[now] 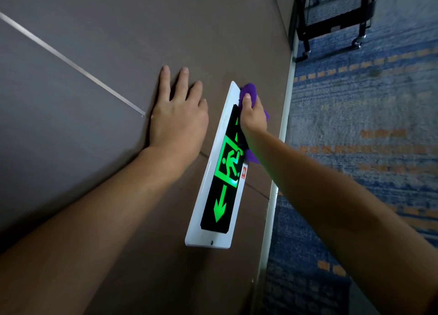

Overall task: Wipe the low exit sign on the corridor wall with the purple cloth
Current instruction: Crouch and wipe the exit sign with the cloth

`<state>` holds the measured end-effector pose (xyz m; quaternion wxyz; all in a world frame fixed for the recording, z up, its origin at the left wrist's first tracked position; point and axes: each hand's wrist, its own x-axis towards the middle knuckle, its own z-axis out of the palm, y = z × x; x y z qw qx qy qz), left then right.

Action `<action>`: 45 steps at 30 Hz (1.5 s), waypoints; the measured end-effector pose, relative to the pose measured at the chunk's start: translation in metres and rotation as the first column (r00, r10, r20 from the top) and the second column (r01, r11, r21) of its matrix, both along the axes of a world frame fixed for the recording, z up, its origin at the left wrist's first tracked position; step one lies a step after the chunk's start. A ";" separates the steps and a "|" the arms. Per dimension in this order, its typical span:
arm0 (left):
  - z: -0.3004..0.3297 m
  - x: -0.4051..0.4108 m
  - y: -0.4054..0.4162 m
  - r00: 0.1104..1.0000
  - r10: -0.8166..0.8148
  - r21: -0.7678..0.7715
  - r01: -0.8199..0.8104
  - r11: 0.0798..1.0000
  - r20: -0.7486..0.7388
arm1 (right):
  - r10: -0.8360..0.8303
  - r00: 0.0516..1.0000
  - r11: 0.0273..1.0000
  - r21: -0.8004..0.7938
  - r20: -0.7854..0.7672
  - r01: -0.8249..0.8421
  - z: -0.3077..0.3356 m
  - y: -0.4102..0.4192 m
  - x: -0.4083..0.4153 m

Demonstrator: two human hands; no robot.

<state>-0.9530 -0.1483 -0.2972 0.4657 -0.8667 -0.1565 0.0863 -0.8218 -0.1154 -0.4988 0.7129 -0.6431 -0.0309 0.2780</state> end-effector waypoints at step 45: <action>-0.008 -0.005 0.003 0.990 -0.008 -0.014 0.006 1.000 -0.140 | 0.012 0.946 0.994 0.097 0.323 -0.046 0.014 -0.061 -0.136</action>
